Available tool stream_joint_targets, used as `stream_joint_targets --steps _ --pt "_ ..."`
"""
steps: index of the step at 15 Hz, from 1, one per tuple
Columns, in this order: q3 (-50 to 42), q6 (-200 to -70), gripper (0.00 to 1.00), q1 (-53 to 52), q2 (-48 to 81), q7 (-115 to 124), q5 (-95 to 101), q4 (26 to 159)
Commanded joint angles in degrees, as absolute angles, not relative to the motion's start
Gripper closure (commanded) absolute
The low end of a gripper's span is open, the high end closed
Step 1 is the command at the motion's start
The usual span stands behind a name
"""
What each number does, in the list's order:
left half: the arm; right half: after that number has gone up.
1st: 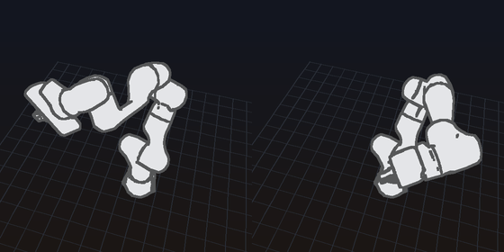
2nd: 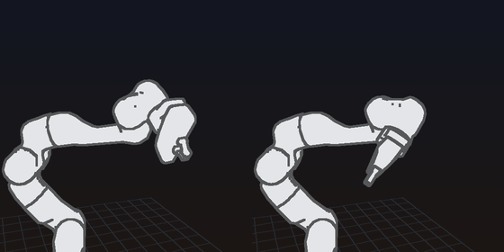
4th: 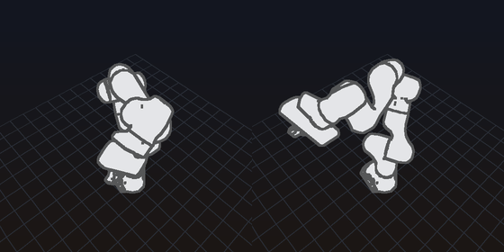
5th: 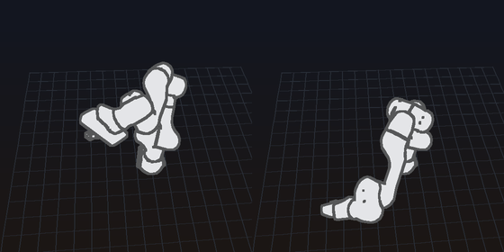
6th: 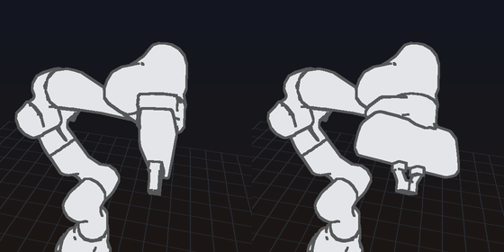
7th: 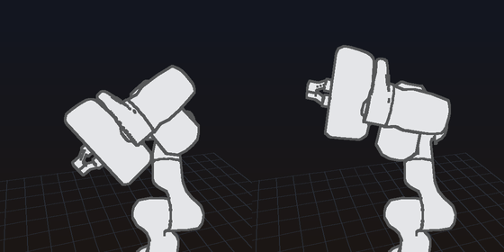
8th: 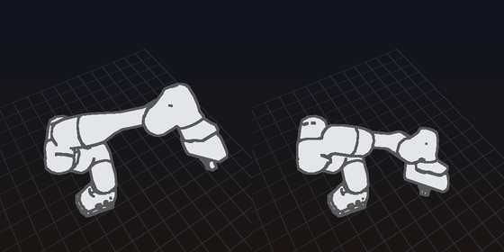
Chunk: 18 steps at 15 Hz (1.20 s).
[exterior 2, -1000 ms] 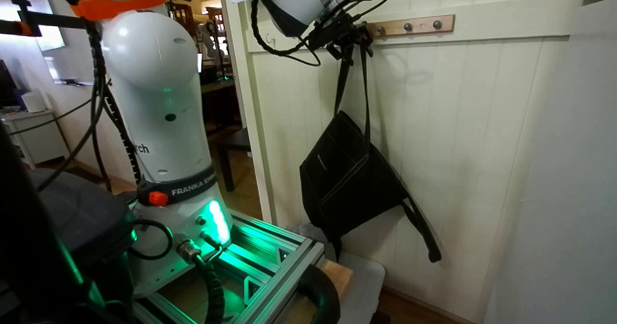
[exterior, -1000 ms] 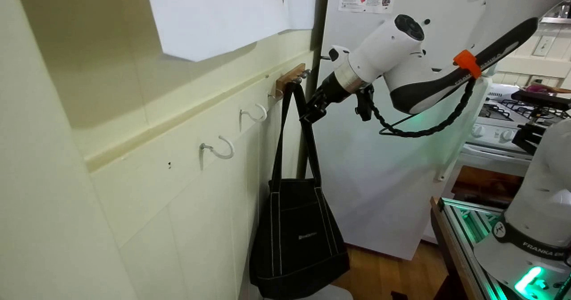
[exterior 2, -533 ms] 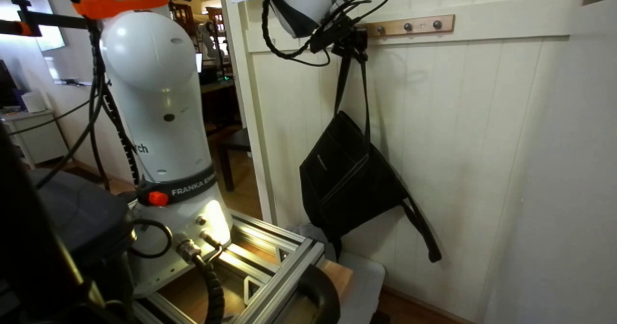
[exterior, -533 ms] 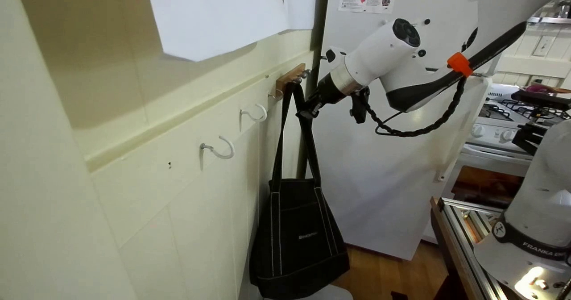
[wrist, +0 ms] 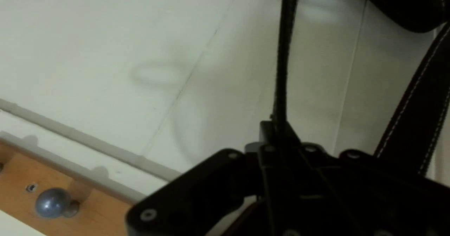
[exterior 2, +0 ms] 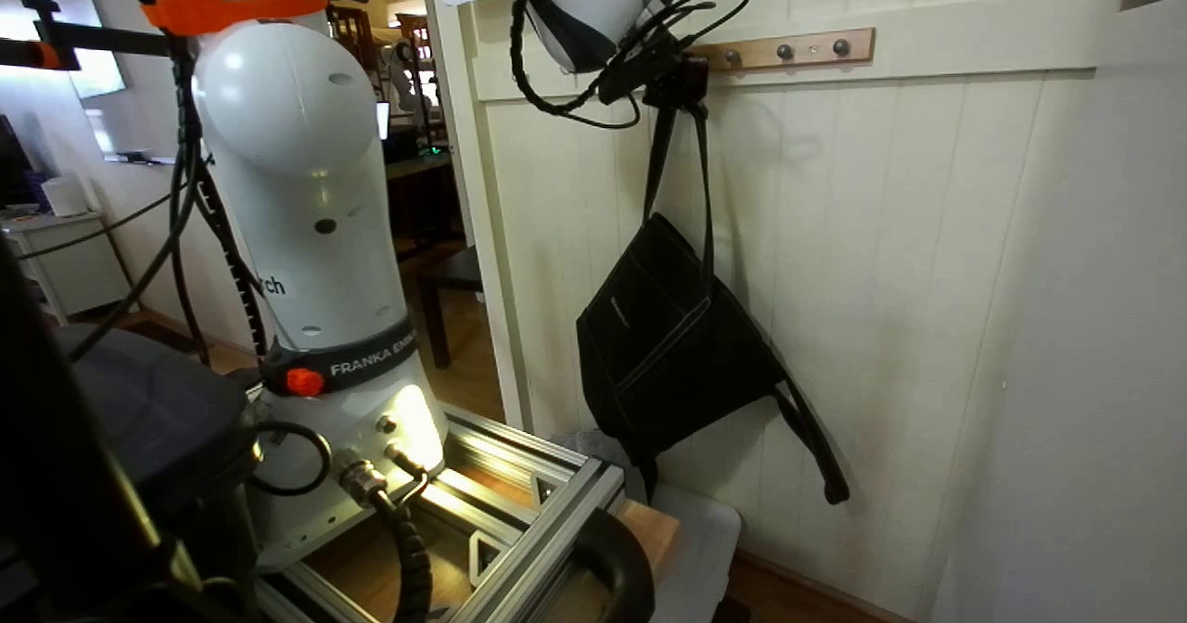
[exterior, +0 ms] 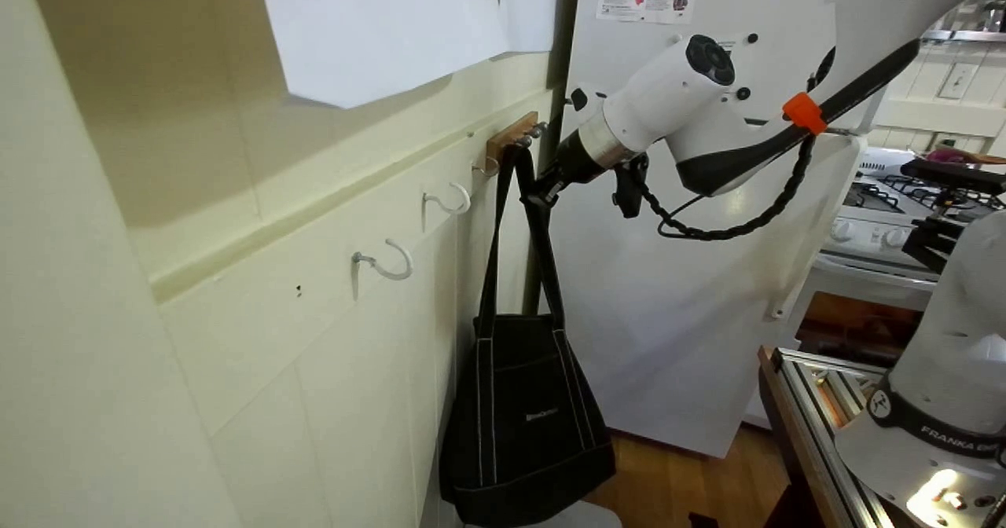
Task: Pick up the bag and put it down
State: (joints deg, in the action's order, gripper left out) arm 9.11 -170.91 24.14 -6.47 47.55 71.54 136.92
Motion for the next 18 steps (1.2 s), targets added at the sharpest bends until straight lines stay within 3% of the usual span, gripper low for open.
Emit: stream_joint_targets --steps 1,18 --pt "9.3 -167.6 0.98 23.5 -9.0 44.6 68.2 138.5" --pt "7.6 -161.8 0.98 19.1 -21.3 35.0 56.9 142.4"
